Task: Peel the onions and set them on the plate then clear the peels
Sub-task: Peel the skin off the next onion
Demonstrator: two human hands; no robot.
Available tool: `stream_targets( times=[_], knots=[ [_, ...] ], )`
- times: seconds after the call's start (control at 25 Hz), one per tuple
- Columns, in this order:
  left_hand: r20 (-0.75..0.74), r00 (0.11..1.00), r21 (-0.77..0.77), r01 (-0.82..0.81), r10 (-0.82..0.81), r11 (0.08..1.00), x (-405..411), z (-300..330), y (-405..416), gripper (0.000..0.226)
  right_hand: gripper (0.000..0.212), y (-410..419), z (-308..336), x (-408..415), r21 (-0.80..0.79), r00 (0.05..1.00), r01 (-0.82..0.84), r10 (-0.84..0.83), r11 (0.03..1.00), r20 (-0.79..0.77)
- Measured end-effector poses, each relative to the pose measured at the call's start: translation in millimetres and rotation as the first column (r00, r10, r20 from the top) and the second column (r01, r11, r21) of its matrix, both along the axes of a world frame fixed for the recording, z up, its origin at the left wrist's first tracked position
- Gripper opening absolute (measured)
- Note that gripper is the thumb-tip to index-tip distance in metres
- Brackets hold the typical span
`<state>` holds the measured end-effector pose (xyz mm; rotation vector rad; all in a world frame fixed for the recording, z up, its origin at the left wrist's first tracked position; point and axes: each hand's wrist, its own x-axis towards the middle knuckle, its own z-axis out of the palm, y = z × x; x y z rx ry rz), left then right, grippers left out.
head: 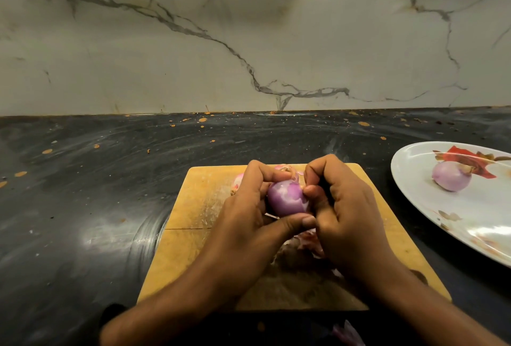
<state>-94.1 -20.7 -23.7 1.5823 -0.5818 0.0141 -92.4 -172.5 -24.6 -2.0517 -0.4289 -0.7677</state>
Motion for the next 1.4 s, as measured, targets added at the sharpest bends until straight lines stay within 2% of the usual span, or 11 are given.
stream_targets(
  times=[0.12, 0.2, 0.36, 0.56, 0.68, 0.96, 1.24, 1.4],
  knots=[
    [-0.146, 0.983, -0.133, 0.088, -0.107, 0.987, -0.7, 4.1, -2.4, 0.047, 0.024, 0.9, -1.1, 1.7, -0.070, 0.985, 0.075, -0.063, 0.995, 0.162],
    [-0.199, 0.968, -0.165, 0.123, -0.155, 0.979, 0.9, 7.1, -1.3, 0.045, 0.019, 0.7, -2.4, 2.1, -0.053, 0.974, 0.088, -0.075, 0.995, 0.216],
    [-0.218, 0.968, -0.128, 0.098, -0.124, 0.987, 4.8, 8.8, 3.4, 0.037, 0.012, -6.4, -0.3, 0.3, 0.062, 0.989, 0.029, -0.038, 0.998, 0.140],
    [-0.201, 0.979, -0.053, 0.014, -0.024, 0.999, 8.6, 8.2, 5.4, 0.037, 0.020, -12.3, -3.3, 4.9, -0.168, 0.977, 0.068, -0.032, 0.983, 0.211],
    [-0.198, 0.980, -0.022, 0.015, -0.019, 1.000, 9.9, 7.1, 5.1, 0.040, 0.024, -15.3, -3.9, 4.7, -0.218, 0.975, 0.056, -0.006, 0.974, 0.224],
    [-0.311, 0.950, -0.026, 0.007, -0.015, 1.000, 9.1, 6.4, 5.6, 0.048, 0.015, -22.1, -2.9, 9.0, -0.316, 0.981, 0.021, 0.042, 0.949, 0.191],
    [-0.358, 0.933, -0.041, -0.032, 0.015, 0.999, 13.2, 4.4, 6.8, 0.065, 0.049, -26.6, 5.0, 12.5, -0.534, 0.974, -0.034, 0.147, 0.845, 0.172],
    [-0.328, 0.944, -0.005, -0.028, 0.025, 1.000, 13.9, 3.4, 6.2, 0.070, 0.036, -33.5, 7.4, 16.9, -0.635, 0.960, 0.018, 0.164, 0.772, 0.228]
  ],
)
